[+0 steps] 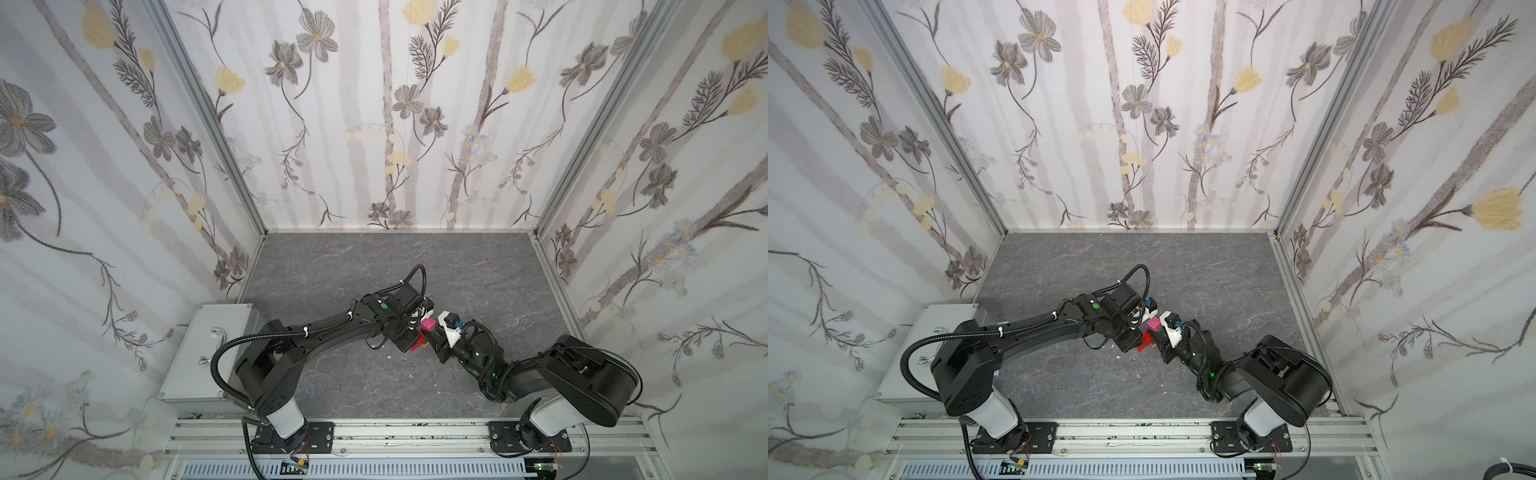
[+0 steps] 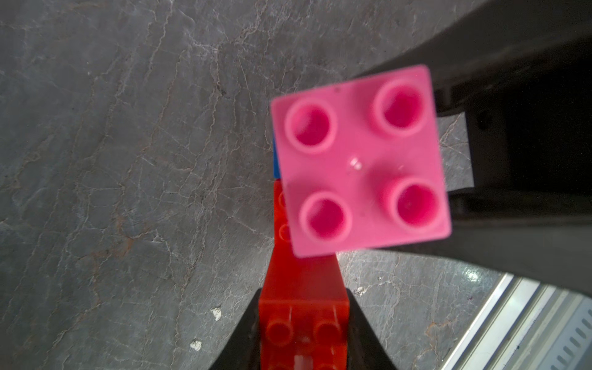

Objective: Assemble the number 4 with lego
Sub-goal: Assemble the lego brick with the lego brick.

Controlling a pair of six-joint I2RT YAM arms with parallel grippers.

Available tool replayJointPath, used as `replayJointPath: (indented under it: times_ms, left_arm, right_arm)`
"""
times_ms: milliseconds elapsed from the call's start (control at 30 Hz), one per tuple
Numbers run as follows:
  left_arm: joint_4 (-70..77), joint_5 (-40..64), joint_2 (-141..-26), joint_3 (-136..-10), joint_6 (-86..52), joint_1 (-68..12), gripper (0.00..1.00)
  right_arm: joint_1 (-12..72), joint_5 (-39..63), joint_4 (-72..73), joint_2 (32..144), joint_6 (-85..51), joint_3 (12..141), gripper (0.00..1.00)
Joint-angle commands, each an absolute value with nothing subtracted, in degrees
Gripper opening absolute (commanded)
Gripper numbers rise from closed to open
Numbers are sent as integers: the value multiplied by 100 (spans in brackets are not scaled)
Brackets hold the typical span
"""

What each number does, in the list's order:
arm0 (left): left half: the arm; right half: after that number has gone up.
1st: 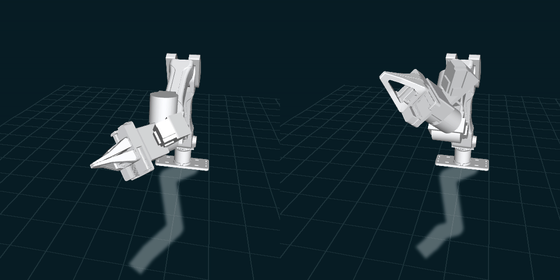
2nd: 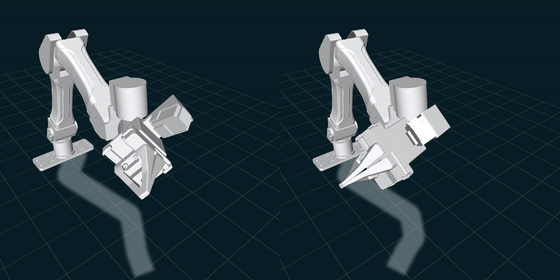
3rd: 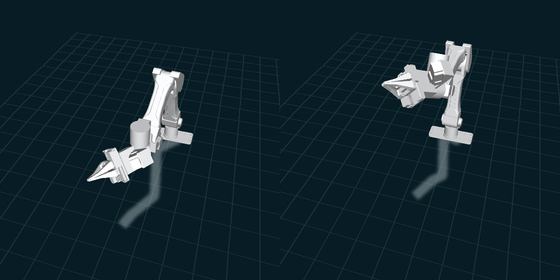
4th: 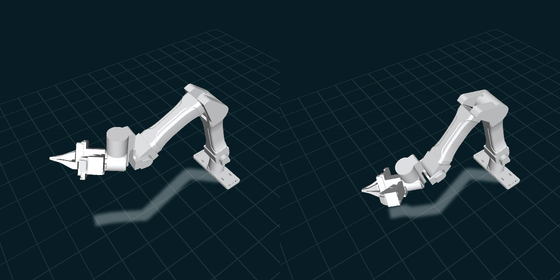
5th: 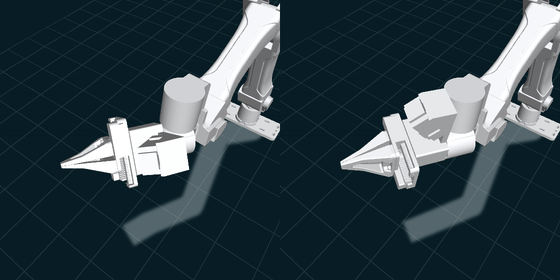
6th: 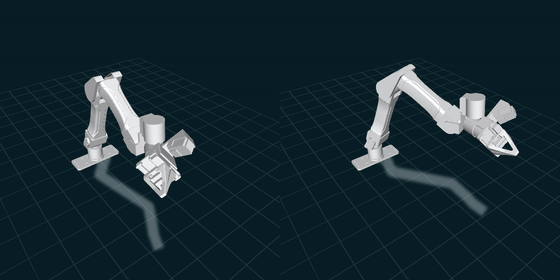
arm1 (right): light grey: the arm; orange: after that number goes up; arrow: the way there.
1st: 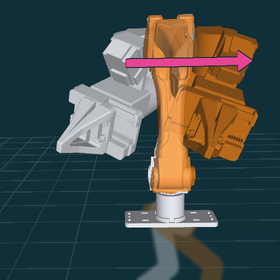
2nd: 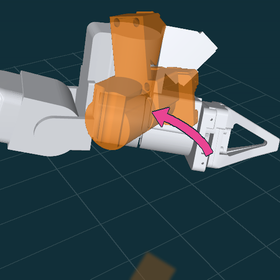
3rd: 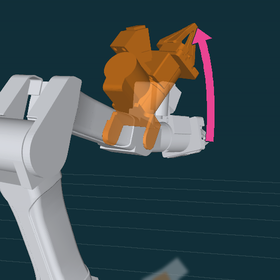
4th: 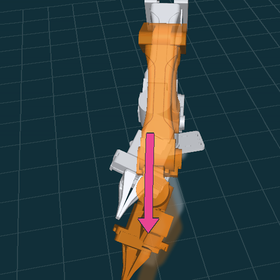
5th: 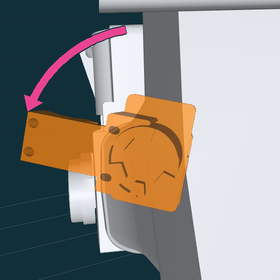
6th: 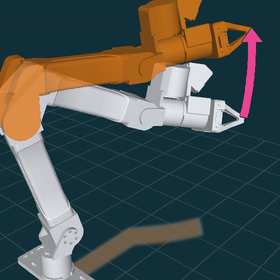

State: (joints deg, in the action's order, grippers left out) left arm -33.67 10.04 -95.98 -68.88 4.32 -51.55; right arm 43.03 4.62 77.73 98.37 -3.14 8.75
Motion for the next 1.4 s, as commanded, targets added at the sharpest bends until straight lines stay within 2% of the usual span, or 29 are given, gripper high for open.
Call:
replayJointPath:
  times_ms: [0, 167, 400, 567, 867, 1167, 1367]
  left_arm:
    - [-3634, 708, -9722, -7083, 465, -5190, 27]
    - [-3703, 332, -9908, -7263, 386, -5361, 27]
    - [-3966, -36, -10316, -7532, 325, -5649, 27]
    - [-3674, 119, -10258, -7418, 190, -5669, 27]
    - [-4060, 346, -10335, -7667, 199, -5668, 28]
    - [-4172, 432, -10451, -7758, 306, -5651, 29]
    - [-4183, 493, -10427, -7762, 262, -5600, 29]
  right_arm:
    - [4151, 462, 8611, 9989, -88, 768, 0]
    - [4078, 663, 9499, 10481, -102, 563, 0]
    - [4061, 736, 9658, 10321, -147, 517, 0]
    - [3977, 831, 10541, 11144, -152, 571, 0]
    - [3964, 783, 10556, 11468, -193, 657, 0]
    - [3933, 819, 10325, 10977, -154, 765, 0]
    - [3860, 879, 10331, 11054, -106, 949, 0]
